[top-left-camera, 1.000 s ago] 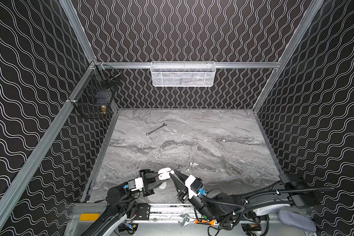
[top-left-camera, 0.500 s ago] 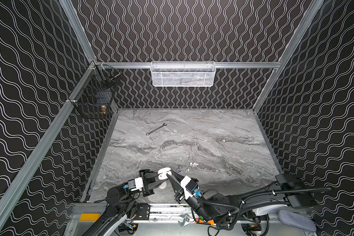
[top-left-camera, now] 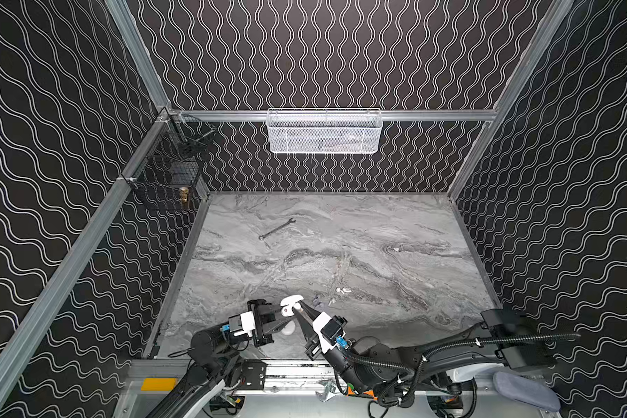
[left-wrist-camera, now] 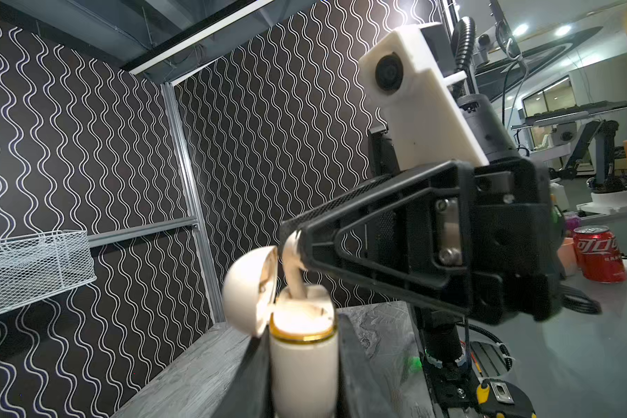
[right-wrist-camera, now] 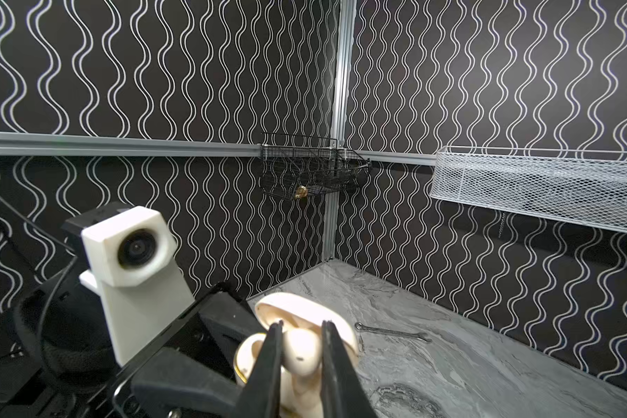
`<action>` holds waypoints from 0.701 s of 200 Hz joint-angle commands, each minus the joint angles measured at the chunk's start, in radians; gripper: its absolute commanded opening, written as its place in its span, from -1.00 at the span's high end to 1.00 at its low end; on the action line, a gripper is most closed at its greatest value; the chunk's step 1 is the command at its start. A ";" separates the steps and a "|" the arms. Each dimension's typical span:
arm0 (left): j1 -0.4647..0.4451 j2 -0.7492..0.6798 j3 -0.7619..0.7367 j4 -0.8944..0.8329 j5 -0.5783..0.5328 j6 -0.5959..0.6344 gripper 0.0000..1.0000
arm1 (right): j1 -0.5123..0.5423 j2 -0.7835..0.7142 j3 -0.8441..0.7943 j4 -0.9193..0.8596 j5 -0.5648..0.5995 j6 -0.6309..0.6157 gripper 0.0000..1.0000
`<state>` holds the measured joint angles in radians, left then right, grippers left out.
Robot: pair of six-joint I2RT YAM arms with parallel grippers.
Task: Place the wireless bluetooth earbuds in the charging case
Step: 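Lower the beige earbud stem-first into the case slot with the right gripper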
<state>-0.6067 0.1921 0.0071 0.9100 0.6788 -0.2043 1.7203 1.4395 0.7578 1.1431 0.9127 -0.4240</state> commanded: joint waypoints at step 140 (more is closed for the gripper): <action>0.000 -0.069 0.039 -0.069 -0.014 0.000 1.00 | -0.008 -0.010 0.001 -0.053 0.053 0.014 1.00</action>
<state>-0.6052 0.1299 0.0334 0.7837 0.6682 -0.2035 1.7134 1.4166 0.7502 1.1183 0.9459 -0.4263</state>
